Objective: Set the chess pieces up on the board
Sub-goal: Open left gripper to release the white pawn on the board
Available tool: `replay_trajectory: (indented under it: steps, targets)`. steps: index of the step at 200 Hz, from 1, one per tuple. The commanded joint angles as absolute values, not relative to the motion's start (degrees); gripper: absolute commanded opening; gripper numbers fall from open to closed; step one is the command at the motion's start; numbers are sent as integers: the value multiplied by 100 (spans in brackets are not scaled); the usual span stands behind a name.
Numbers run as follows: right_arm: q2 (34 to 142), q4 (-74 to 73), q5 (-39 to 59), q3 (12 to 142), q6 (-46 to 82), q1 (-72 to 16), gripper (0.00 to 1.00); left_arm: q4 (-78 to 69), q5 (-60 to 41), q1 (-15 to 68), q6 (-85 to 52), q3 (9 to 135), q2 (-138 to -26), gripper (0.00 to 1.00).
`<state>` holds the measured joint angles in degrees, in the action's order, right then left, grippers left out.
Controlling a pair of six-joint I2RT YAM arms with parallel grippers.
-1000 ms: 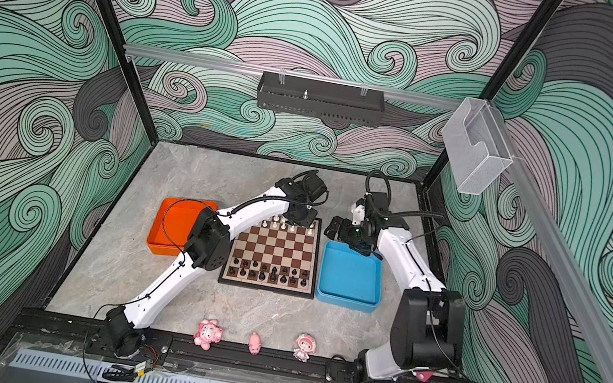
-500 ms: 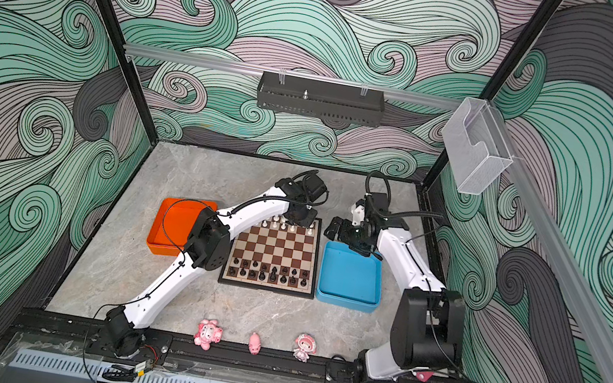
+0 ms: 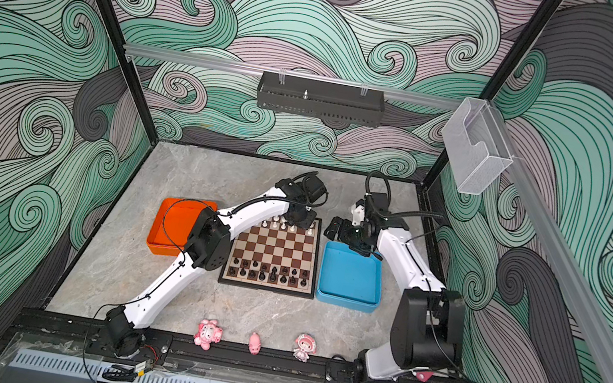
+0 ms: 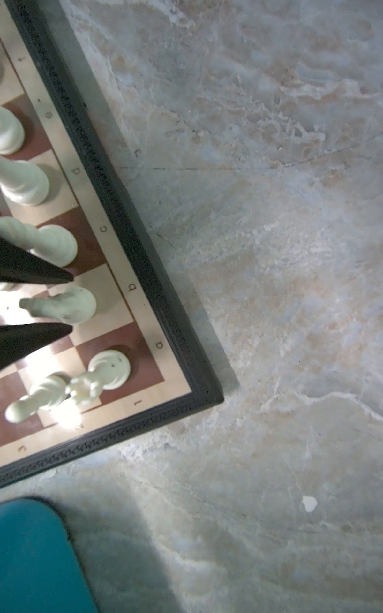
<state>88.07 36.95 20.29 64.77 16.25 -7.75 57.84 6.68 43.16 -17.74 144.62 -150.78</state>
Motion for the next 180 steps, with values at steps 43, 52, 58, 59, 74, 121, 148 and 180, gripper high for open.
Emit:
replay_trajectory:
  steps: [43, 52, 58, 59, 74, 121, 148, 180]
  targets:
    - [8720, 3665, 2088, 6442, 1564, -747, 99, 5699, 422, 4322, -1718, 14471, -14737, 30]
    - [8706, 3658, 2083, 6443, 1563, -747, 99, 5673, 431, 4324, -1706, 14476, -14687, 31]
    - [8702, 3665, 2075, 6442, 1564, -749, 99, 5661, 431, 4324, -1701, 14476, -14655, 32]
    - [8702, 3660, 2074, 6442, 1568, -748, 99, 5660, 431, 4324, -1698, 14476, -14649, 32]
    - [8680, 3660, 2074, 6452, 1573, -745, 99, 5626, 450, 4322, -1672, 14475, -14591, 33]
    - [8638, 3673, 2054, 6456, 1597, -747, 99, 5656, 532, 4322, -1621, 14498, -14512, 34]
    - [8631, 3675, 2057, 6460, 1597, -747, 99, 5721, 563, 4324, -1595, 14515, -14440, 35]
    - [8587, 3712, 2057, 6510, 1617, -747, 99, 5847, 634, 4322, -1551, 14511, -14081, 43]
